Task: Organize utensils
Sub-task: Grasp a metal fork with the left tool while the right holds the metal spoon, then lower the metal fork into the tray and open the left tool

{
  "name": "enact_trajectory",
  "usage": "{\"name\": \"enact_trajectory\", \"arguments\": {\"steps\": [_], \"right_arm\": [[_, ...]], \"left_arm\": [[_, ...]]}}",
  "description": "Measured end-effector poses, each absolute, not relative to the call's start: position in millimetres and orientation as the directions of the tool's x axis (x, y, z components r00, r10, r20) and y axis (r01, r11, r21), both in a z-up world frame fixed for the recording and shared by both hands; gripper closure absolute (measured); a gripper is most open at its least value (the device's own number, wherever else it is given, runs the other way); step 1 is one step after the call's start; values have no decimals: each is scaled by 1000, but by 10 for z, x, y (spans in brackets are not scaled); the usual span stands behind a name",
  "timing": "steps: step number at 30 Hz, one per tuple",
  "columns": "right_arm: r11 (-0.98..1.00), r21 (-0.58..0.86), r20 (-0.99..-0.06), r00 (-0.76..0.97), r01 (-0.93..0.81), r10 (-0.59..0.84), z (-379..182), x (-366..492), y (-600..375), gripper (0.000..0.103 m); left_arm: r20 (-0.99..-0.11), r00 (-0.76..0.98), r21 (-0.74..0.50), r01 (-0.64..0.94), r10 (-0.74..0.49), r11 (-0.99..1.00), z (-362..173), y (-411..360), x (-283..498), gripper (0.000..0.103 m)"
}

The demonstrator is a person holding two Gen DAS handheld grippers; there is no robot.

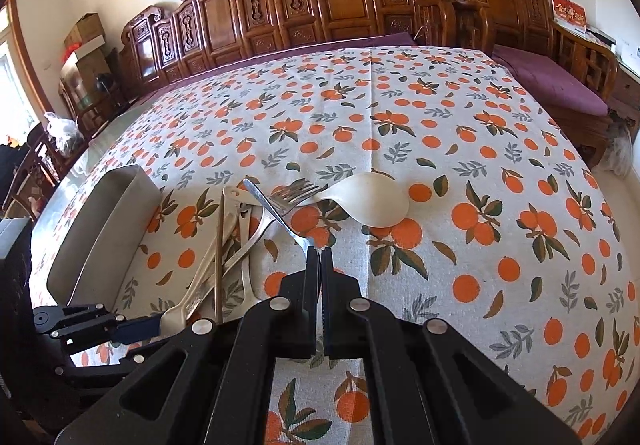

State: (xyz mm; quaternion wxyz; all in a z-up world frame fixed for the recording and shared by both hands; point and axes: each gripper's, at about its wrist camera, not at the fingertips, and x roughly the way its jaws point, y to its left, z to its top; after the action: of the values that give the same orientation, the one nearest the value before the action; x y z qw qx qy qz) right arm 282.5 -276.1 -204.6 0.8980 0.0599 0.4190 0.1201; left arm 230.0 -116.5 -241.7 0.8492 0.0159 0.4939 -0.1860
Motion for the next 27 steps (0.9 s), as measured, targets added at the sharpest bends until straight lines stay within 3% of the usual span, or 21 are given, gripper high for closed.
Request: {"name": "enact_trajectory", "arguments": {"steps": [1,3,27], "right_arm": [[964,208,-738,620,-167,267,-2043,2822,-2755,100],[963,208,-737,620,-172,270,-2039,2817,-2744,100],[949,224,-694,647,-222,315,-1820,2666,-2539,100]], "left_arm": [[-844,444,-156,332,-300,930,-2410,-1158,2291,86],[-845,442,-156,336,-302,929,-2393,-1142,2275,100],[-822,519,-63,322,-232,945,-1671,-382,2083,100]]}}
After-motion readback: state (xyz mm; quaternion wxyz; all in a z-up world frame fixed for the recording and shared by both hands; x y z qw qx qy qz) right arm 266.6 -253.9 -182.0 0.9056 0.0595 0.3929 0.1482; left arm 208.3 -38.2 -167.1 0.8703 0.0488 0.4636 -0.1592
